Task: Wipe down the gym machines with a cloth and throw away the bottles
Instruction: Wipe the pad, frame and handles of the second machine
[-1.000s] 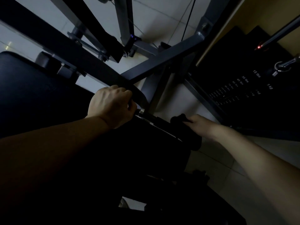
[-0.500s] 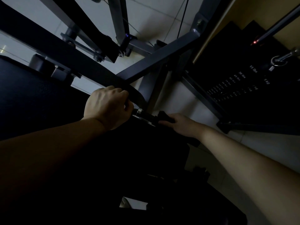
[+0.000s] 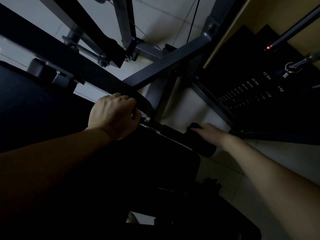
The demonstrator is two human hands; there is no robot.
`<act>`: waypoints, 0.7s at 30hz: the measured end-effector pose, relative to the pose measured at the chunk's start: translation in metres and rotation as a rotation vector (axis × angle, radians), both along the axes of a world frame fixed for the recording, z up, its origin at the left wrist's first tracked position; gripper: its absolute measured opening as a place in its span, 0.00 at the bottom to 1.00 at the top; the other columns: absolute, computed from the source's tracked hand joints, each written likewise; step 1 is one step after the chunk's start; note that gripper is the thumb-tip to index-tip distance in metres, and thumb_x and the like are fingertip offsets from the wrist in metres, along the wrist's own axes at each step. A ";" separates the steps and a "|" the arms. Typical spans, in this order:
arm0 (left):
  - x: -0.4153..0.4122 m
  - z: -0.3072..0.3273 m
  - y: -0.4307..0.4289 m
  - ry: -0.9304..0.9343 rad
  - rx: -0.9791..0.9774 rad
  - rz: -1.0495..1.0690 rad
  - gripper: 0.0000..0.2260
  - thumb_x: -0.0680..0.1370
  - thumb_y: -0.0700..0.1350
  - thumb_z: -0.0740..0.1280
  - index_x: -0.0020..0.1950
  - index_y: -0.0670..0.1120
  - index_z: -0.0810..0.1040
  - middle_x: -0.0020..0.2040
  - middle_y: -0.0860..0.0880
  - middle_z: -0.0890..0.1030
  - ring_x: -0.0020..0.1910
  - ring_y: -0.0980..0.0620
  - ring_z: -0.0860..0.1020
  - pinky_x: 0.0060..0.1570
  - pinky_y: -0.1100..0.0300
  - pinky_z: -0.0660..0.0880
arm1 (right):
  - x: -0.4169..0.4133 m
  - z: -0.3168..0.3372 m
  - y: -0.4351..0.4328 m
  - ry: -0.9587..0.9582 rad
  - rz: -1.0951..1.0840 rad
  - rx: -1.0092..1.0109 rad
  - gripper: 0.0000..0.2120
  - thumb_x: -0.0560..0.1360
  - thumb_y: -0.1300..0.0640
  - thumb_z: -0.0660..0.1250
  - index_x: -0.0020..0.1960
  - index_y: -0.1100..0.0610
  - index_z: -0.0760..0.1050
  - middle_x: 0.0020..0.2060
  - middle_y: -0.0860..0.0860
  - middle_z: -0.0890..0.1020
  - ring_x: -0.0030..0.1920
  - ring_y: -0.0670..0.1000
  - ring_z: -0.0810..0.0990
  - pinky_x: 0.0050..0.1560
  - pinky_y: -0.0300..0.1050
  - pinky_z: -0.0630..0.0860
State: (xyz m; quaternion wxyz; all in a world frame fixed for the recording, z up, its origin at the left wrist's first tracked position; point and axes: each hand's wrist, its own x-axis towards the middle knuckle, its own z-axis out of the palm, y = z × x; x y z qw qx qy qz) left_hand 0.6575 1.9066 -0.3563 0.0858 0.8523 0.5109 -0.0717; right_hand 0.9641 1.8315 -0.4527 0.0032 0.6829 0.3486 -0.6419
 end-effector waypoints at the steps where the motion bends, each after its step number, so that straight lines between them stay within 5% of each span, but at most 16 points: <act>1: 0.000 0.000 0.000 0.003 -0.005 0.004 0.12 0.79 0.51 0.59 0.38 0.50 0.74 0.35 0.52 0.75 0.39 0.47 0.76 0.39 0.54 0.74 | -0.008 0.002 0.000 0.023 0.059 -0.033 0.11 0.82 0.45 0.61 0.47 0.48 0.79 0.46 0.53 0.84 0.43 0.51 0.82 0.39 0.38 0.74; 5: 0.000 -0.001 0.001 0.012 -0.014 -0.006 0.12 0.79 0.52 0.59 0.39 0.50 0.73 0.35 0.52 0.75 0.39 0.47 0.76 0.39 0.54 0.74 | -0.024 0.002 0.002 0.172 -0.029 -0.129 0.17 0.81 0.44 0.63 0.57 0.56 0.82 0.51 0.57 0.85 0.49 0.55 0.84 0.53 0.45 0.77; 8: 0.000 -0.002 0.000 0.011 -0.010 -0.003 0.13 0.79 0.53 0.57 0.39 0.50 0.74 0.35 0.53 0.75 0.39 0.48 0.76 0.39 0.54 0.74 | -0.031 -0.016 0.002 0.005 0.080 -0.044 0.19 0.83 0.51 0.59 0.66 0.63 0.76 0.62 0.61 0.79 0.63 0.61 0.77 0.65 0.50 0.73; 12: 0.000 -0.003 0.001 0.001 -0.045 0.002 0.16 0.78 0.56 0.52 0.40 0.51 0.74 0.36 0.53 0.75 0.40 0.49 0.76 0.42 0.51 0.77 | -0.034 -0.024 -0.003 -0.095 -0.083 0.015 0.19 0.80 0.50 0.63 0.55 0.67 0.80 0.48 0.59 0.82 0.51 0.57 0.81 0.50 0.46 0.74; 15: -0.001 -0.004 0.002 -0.020 -0.059 0.002 0.17 0.77 0.57 0.50 0.42 0.52 0.75 0.37 0.53 0.75 0.40 0.49 0.76 0.42 0.50 0.78 | -0.031 -0.023 -0.003 -0.230 -0.420 0.007 0.22 0.79 0.46 0.62 0.59 0.66 0.75 0.52 0.61 0.81 0.51 0.60 0.80 0.52 0.49 0.79; 21: 0.000 0.000 0.000 -0.007 -0.037 0.013 0.16 0.78 0.55 0.52 0.41 0.50 0.75 0.37 0.52 0.76 0.40 0.48 0.76 0.42 0.51 0.77 | -0.071 0.011 0.048 0.030 -0.424 0.204 0.22 0.83 0.47 0.59 0.66 0.63 0.76 0.56 0.60 0.80 0.57 0.59 0.80 0.52 0.46 0.75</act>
